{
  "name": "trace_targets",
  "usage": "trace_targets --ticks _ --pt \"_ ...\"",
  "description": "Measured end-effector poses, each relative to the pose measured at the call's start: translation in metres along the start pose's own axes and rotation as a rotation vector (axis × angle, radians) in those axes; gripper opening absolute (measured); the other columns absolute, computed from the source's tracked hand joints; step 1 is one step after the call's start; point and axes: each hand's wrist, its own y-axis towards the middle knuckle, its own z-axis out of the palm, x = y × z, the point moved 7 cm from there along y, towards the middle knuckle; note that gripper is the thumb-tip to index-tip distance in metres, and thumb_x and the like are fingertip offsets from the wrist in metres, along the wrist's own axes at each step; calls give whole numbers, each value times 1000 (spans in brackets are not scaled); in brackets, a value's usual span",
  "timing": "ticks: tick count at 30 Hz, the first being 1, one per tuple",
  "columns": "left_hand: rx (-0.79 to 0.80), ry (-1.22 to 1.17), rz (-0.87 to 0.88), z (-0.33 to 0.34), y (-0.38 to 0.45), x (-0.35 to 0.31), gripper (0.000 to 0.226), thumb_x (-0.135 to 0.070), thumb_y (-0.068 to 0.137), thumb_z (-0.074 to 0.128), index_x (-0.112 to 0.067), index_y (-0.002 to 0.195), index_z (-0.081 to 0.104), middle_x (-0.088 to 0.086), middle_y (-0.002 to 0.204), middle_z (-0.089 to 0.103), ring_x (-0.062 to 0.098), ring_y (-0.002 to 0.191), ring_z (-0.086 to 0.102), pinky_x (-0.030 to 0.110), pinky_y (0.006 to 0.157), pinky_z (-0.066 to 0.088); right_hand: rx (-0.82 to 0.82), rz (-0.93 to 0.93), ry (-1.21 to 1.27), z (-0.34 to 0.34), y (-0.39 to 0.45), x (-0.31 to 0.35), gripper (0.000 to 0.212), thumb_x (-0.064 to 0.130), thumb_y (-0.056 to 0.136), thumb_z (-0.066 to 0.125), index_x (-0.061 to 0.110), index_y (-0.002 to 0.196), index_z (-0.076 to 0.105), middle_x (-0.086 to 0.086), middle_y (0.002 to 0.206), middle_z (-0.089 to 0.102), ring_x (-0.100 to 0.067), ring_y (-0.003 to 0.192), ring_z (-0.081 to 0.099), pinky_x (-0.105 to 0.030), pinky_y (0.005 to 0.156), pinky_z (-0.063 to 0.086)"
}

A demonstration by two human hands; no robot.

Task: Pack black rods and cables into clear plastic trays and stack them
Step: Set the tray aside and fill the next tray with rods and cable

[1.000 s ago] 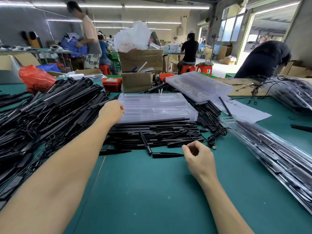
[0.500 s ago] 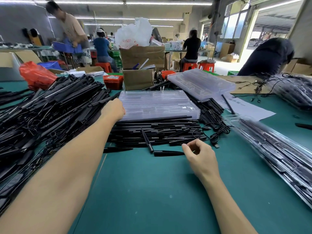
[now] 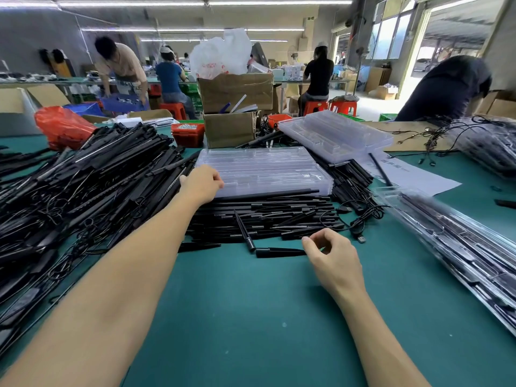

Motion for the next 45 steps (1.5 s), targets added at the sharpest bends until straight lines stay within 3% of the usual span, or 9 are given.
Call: trace_targets --ticks 9,11,13,16,22,27,35,43,45 --pt "48 242 96 3 6 -15 25 -10 100 47 0 106 69 15 115 67 29 92 50 36 81 28 -2 3 -6 1 0 0 22 45 86 63 29 72 60 32 78 60 -4 67 58 -26 58 38" --pt "42 254 126 3 6 -15 25 -3 98 46 0 105 70 15 113 69 31 93 56 38 83 39 -1 1 -9 2 1 0 22 45 86 64 29 71 60 32 77 60 -4 67 59 -26 59 39" --pt "13 298 210 2 5 -18 25 7 93 44 0 103 65 16 110 69 34 95 60 40 82 48 -3 -1 -13 2 0 0 22 46 86 64 30 71 60 30 75 61 -4 68 59 -26 59 38" --pt "-33 455 432 4 -4 -26 28 15 87 42 -7 104 50 16 106 61 31 85 52 35 67 36 -3 -5 -10 3 0 0 22 47 86 64 31 71 60 18 71 63 -4 71 59 -27 61 39" --pt "12 678 649 18 -12 -21 21 -4 104 39 -6 120 53 9 113 55 24 91 56 32 69 41 21 11 -29 6 0 -2 26 54 84 62 31 73 60 15 75 64 -9 80 59 -28 64 38" --pt "85 682 569 13 -8 -30 16 -12 101 47 -4 109 58 9 108 61 29 96 62 39 78 53 25 4 -29 7 -1 -2 30 61 81 59 32 73 60 16 77 64 -10 83 59 -28 64 38" --pt "74 432 368 -11 1 -36 9 -10 96 43 -11 95 51 16 97 61 33 88 54 44 77 49 6 -5 -28 8 0 -3 34 66 78 59 32 71 61 19 73 64 -7 82 59 -28 66 38" --pt "137 398 493 -17 -2 -38 21 2 99 37 -15 111 43 15 97 55 25 75 43 37 68 38 8 3 -34 9 1 -4 40 74 72 55 34 72 61 16 75 65 -8 82 60 -29 65 40" --pt "117 430 545 -19 -2 -39 37 14 94 33 -13 114 48 14 100 57 27 85 47 39 73 41 9 -1 -31 9 1 -4 40 73 73 56 34 72 61 16 75 65 -8 82 60 -30 66 41"
